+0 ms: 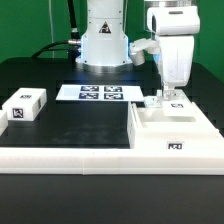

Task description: Assemble cabinet

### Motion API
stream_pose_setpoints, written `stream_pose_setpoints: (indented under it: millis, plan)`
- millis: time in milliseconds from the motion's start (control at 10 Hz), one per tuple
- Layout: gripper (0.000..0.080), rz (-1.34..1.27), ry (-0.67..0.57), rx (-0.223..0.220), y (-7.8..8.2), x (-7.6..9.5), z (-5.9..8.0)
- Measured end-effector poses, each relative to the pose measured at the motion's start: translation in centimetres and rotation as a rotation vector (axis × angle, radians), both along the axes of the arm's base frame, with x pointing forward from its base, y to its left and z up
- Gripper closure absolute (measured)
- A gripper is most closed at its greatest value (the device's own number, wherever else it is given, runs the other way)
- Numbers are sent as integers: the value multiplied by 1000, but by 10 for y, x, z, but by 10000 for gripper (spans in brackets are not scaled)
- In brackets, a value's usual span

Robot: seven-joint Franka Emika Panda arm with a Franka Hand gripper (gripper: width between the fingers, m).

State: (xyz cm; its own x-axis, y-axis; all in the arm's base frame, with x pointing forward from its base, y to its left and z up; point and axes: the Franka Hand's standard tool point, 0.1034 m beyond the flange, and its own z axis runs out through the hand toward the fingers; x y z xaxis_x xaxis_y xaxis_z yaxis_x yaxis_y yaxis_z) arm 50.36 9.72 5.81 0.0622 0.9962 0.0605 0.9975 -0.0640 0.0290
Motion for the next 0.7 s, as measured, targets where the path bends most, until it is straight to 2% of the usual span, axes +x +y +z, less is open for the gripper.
stream_pose_setpoints:
  millis: [400,500,700]
  plan:
    - [731,-14,-14,9,-3,40,1]
    - [731,-17,-14,10,-3,46,1]
    - [731,-17,-14,10,-3,47,1]
